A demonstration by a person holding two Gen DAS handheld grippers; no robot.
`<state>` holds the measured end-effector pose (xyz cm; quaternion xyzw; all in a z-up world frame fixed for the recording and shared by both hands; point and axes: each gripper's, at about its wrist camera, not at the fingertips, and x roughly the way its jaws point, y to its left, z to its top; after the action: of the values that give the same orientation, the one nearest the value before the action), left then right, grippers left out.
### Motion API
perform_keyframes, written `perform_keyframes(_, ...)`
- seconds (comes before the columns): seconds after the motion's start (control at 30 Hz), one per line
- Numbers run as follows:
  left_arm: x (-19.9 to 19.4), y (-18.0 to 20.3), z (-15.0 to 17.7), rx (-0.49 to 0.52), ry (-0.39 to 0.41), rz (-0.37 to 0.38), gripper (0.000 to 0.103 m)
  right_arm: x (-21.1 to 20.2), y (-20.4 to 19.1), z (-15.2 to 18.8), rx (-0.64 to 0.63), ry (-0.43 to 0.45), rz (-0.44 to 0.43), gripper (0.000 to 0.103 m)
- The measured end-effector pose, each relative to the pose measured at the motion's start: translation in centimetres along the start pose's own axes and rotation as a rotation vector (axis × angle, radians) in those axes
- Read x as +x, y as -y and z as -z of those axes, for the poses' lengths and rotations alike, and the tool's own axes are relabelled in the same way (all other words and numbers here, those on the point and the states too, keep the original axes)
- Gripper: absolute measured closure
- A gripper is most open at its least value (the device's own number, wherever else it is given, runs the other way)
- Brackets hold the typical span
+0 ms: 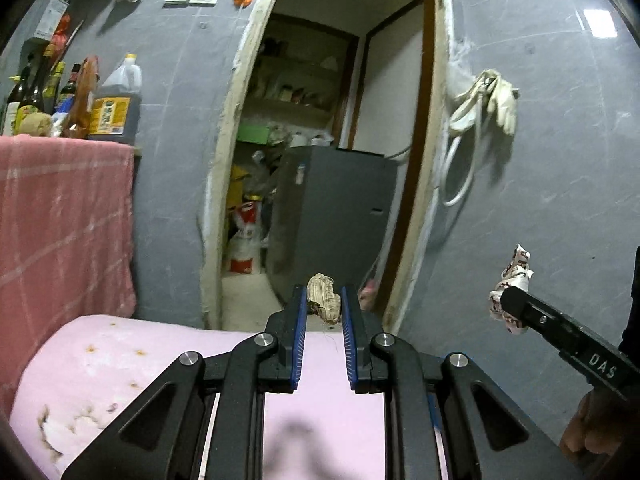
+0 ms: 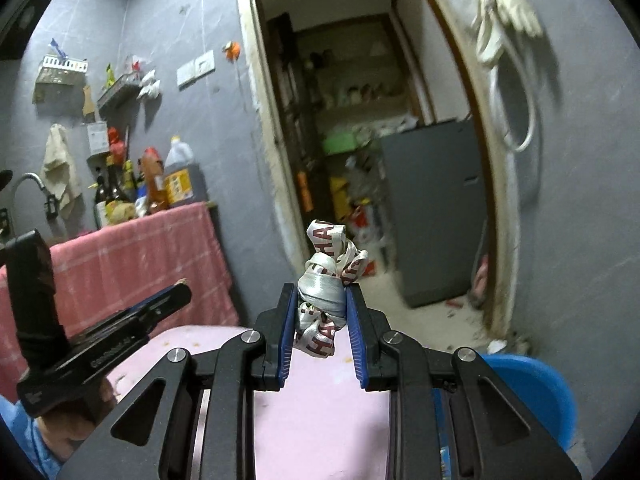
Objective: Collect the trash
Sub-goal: 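Carry the wrapper and brown peel in both tools over the blue bucket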
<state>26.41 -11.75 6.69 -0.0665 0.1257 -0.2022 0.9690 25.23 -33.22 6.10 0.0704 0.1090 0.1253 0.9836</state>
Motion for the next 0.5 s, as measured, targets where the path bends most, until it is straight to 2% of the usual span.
perform_keyframes(0.2,0.3,3.1,-0.4,0.002,0.011,0.056,0.089,-1.9,1.7,-0.3,-0.027,0.059,0.095,0.081)
perform_keyframes(0.5,2.2,7.0,0.7,0.027,-0.031,0.113,0.089,-3.4,5.3,0.4,-0.001,0.062,0.175,0.081)
